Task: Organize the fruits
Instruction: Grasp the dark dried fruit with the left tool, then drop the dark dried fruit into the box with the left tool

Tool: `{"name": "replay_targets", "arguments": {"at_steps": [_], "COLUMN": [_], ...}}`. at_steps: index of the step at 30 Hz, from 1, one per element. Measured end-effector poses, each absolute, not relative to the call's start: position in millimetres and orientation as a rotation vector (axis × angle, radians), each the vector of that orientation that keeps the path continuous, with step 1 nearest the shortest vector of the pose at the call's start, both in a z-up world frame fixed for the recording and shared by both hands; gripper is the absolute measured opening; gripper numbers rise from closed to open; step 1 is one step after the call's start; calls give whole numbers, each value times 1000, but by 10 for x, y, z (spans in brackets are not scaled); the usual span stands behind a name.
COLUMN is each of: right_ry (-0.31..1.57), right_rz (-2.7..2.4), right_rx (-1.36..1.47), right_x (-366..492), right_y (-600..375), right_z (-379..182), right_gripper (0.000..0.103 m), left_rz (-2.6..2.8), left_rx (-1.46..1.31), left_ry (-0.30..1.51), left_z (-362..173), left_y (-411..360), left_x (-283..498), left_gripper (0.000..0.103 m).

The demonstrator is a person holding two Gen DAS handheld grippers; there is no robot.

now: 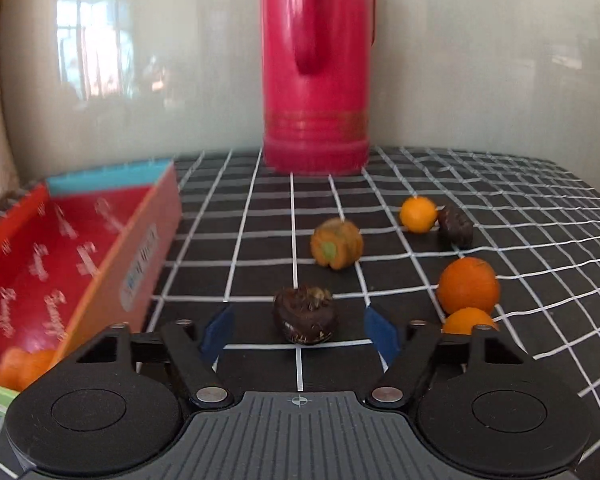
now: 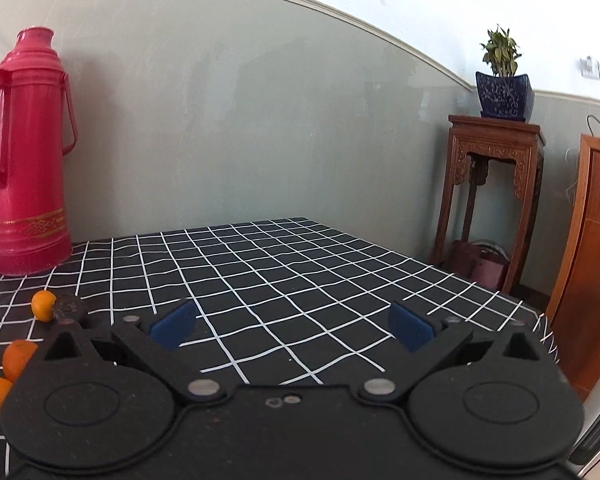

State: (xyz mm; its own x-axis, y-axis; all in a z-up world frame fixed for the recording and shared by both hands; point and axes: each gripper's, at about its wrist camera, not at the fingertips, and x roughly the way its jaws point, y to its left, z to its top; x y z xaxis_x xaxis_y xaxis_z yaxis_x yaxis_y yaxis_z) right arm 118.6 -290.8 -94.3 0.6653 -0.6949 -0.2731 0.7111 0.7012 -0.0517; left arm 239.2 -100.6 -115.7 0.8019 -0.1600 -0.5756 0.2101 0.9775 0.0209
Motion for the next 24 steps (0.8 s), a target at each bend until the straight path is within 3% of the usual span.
{"name": "replay_targets", "arguments": {"at_steps": [4,5,6,11,18,24], "right_ry": [293,293,291,282,282,281], "right_rz": [-788,-783,-778,-744,-700,-646], "right_rx": [75,81,86,81,88,78], "right_x": [1199,1199,1199,1207,1230,1275], "right_y": [-2937,-2931,-2922,-2858,-2767,-2603], "right_z": [-951,-952,-950,-924,-900,-883], "right_gripper": [97,97,97,97,97,97], "left_rz": [-200,-207,-209,-189,-38,186], "left_rx": [83,78,79,99,137,47], "left_ry": [629,627,624,590,390,391], "left_z": [-1184,-1180,-1178,-1143,-900,-781], "left_y": [-1019,-1017,-1019,-1008,-818,-340], "left_x": [2440,2433,2425,2365,2115,2181], "left_gripper": [53,41,39,39,39,39]}}
